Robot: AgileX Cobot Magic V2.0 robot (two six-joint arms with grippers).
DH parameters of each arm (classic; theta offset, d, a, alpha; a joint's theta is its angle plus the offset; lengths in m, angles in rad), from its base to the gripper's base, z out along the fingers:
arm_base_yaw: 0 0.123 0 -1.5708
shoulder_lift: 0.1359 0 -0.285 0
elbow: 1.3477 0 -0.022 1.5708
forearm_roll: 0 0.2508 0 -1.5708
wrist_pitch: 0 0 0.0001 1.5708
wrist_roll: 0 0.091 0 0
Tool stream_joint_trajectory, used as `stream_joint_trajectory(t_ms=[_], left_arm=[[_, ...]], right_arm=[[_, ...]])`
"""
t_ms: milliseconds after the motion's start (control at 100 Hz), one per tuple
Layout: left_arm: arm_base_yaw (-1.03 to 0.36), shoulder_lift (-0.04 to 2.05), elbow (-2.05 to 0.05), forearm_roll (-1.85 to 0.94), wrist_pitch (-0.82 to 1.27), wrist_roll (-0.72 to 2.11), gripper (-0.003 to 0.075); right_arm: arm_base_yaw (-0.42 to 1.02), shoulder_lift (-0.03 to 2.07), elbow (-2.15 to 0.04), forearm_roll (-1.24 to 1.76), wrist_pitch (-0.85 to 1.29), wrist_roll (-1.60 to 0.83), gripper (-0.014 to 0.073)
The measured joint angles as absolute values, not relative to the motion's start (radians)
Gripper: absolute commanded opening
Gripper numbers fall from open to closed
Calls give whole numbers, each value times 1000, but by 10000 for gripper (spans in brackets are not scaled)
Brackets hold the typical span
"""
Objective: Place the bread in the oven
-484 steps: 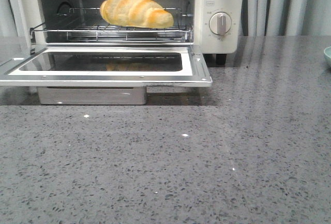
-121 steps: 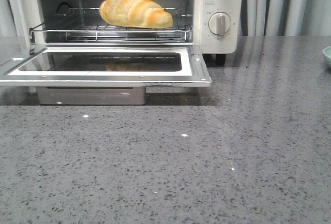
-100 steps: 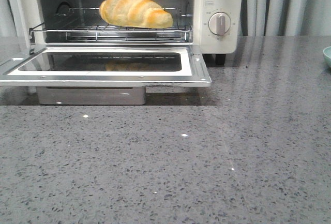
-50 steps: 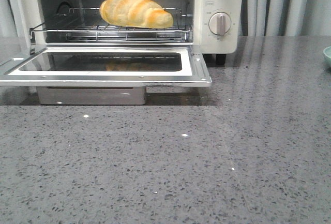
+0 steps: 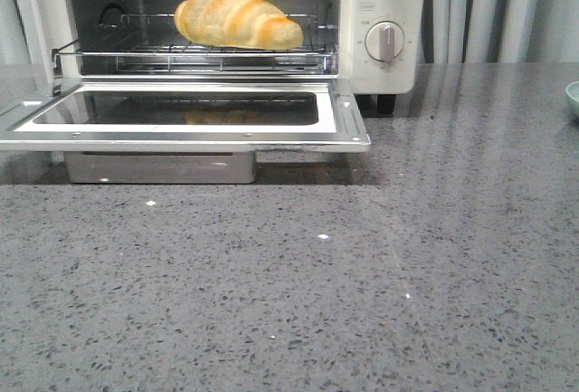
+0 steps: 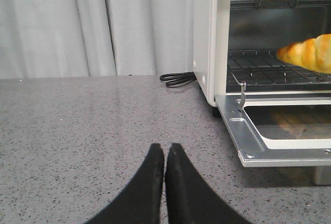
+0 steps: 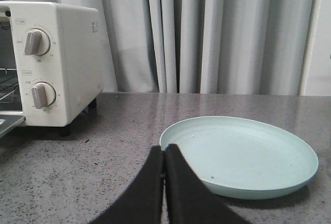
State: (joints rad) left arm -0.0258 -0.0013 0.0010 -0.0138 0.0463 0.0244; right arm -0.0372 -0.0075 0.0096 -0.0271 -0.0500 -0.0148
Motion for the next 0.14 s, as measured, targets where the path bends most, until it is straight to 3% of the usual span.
stream_joint_trajectory(t_ms=[140], left_arm=[[-26,-1,1,-14,46,24,-21]], right_arm=[[-37,-8,10,-27,-50,-15,-39]])
